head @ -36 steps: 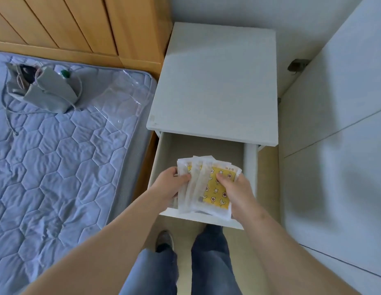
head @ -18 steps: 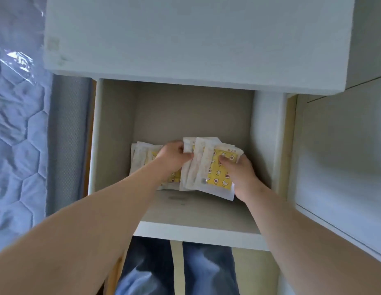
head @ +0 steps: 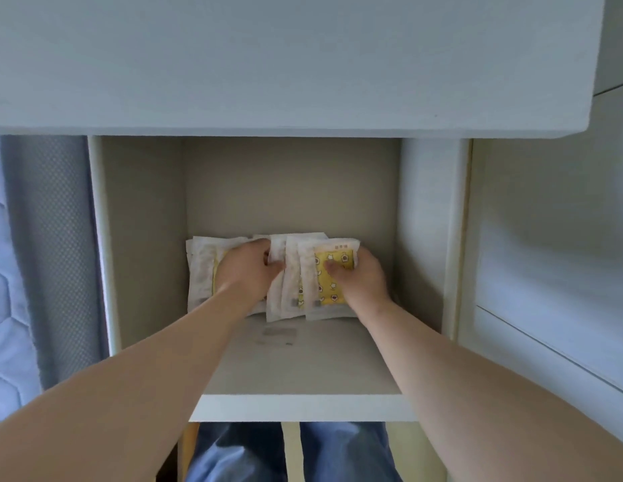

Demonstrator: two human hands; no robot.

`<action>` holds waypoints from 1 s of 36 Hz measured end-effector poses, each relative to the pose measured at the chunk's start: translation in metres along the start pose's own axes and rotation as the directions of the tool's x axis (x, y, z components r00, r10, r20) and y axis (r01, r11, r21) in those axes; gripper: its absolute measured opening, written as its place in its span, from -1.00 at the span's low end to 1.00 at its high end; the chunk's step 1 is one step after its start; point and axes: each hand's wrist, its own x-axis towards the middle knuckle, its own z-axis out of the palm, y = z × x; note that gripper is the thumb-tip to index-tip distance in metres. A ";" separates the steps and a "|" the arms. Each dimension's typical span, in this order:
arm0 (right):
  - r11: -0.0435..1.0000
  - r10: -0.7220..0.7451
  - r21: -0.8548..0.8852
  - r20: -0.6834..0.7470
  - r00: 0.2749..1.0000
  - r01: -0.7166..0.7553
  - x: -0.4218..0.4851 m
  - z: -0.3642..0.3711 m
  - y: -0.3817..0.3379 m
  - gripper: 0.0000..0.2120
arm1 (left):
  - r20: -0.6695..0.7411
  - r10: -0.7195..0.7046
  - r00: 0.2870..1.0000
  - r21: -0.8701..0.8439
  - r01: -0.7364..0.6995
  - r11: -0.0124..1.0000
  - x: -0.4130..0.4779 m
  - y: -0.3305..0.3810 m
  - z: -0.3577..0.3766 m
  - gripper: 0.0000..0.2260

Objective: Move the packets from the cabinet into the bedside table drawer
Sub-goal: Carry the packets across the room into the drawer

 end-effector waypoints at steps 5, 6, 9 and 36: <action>0.985 -0.032 -0.170 -0.063 0.998 0.021 0.004 0.001 -0.002 -0.73 | -0.085 0.002 0.996 0.176 0.013 0.984 -0.006 -0.006 -0.002 -0.63; 0.981 -0.035 -0.194 -0.080 0.996 0.019 0.005 0.003 -0.003 -0.72 | -0.100 0.034 0.994 0.221 -0.011 0.975 -0.007 -0.007 -0.003 -0.53; 0.972 -0.028 -0.234 -0.144 0.989 -0.006 0.006 0.005 -0.005 -0.65 | -0.083 0.203 0.976 0.317 -0.167 0.933 -0.004 -0.009 -0.003 -0.33; 0.838 -0.179 -0.533 -0.058 0.982 0.121 0.003 -0.008 0.000 -0.44 | 0.083 0.355 0.931 0.348 -0.360 0.865 0.027 -0.007 -0.029 -0.83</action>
